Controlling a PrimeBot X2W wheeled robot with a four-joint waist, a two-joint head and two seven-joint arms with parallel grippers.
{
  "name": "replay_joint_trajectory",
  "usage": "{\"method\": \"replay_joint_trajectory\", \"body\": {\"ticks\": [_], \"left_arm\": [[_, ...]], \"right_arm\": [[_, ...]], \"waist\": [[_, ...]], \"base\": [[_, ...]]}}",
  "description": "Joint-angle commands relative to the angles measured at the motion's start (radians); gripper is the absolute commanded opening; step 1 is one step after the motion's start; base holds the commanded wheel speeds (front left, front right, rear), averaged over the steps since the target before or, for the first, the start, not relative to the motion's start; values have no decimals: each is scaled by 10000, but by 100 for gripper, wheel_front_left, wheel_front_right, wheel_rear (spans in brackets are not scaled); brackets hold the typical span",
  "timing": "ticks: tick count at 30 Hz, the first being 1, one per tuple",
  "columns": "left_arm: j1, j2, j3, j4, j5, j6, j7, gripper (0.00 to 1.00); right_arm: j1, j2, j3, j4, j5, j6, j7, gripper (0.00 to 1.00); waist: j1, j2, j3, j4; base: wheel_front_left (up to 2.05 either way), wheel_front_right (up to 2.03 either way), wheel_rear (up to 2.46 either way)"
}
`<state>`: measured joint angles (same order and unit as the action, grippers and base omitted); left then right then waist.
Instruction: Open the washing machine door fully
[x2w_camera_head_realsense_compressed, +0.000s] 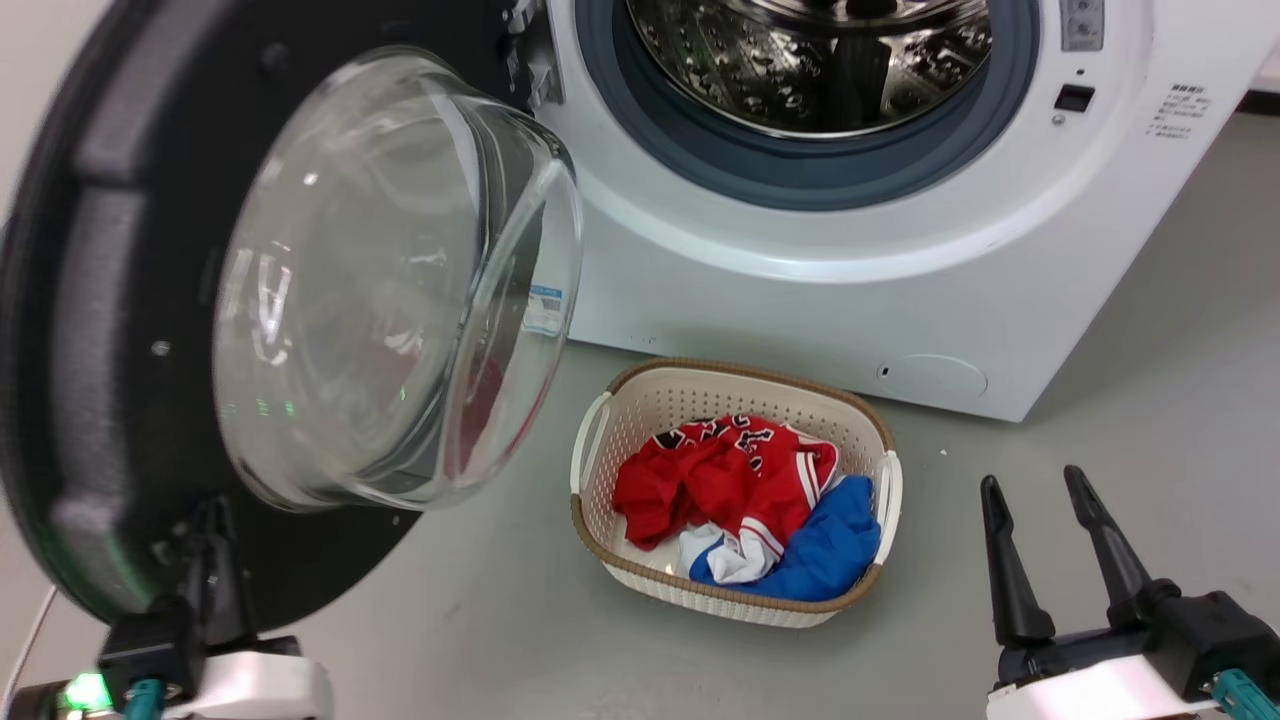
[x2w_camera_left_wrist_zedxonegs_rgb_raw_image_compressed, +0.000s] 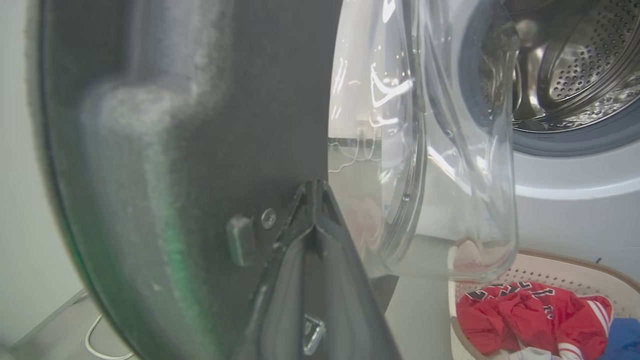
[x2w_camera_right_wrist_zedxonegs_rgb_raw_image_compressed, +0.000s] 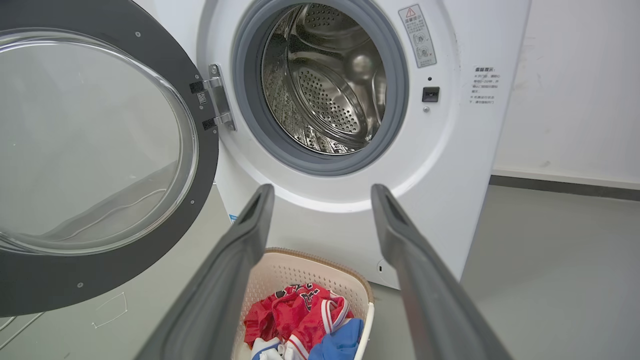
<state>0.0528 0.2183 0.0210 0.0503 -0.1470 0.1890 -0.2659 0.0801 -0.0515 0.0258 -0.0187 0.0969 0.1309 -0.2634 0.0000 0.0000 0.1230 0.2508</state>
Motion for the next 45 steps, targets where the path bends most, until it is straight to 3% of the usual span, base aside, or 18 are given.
{"method": "replay_joint_trajectory", "body": {"ticks": [1,10,26,45], "left_arm": [[-142,12,339,67,-36,102,25,0],[-939,-192,2044,402,-238,-137,24,0],[-2836,110,4223,2121,-85,-1140,25,0],[-3904,247,5390,3317,362,-1641,24,0]], "right_arm": [[-239,26,-39,-53,-36,-2,-18,100],[-597,26,-30,-129,-330,-2,-18,100],[-1335,25,79,-171,-911,-2,-18,100],[-1480,23,110,-197,-1041,-2,-17,100]], "waist": [[0,0,186,-13],[0,0,914,-6],[0,0,1876,-169],[0,0,2100,-482]], "base": [[0,0,0],[0,0,0],[0,0,0],[0,0,0]]}}
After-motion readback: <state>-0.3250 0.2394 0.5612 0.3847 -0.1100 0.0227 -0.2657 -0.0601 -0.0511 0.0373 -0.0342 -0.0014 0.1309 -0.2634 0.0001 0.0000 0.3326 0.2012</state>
